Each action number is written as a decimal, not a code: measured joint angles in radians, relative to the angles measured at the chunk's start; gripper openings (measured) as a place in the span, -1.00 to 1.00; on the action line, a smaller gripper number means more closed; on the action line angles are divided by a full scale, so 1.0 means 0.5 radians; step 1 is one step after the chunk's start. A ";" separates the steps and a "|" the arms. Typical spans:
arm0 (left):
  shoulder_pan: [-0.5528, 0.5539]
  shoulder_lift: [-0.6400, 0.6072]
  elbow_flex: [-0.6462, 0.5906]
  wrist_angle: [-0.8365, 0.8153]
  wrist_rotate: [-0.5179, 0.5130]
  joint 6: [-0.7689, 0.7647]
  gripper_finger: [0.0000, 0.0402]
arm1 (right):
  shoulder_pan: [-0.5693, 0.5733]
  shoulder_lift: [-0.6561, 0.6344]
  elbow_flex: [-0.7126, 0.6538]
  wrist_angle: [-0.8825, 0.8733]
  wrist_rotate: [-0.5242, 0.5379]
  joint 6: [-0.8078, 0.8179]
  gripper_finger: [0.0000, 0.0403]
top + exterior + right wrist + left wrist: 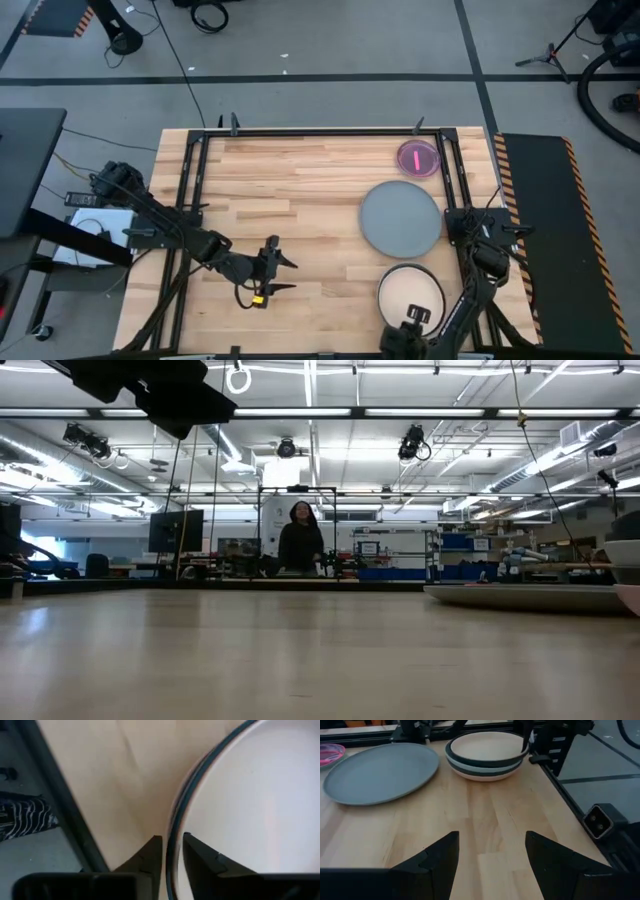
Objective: Stack plastic plates
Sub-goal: Move the bottom stacked plates to the bottom middle of the table
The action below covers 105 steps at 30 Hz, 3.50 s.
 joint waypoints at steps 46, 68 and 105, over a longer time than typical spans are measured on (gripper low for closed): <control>-0.002 0.000 0.000 -0.084 -0.030 0.021 0.16 | -0.026 0.004 -0.322 0.321 0.333 -0.762 -0.18; -0.005 -0.045 0.000 -0.169 -0.014 -0.074 0.16 | -0.376 -0.001 -0.359 0.982 0.513 -2.192 -0.18; -0.198 -0.330 0.001 -0.297 -0.005 -0.052 0.16 | -0.503 0.007 -0.257 1.096 0.793 -2.480 -0.15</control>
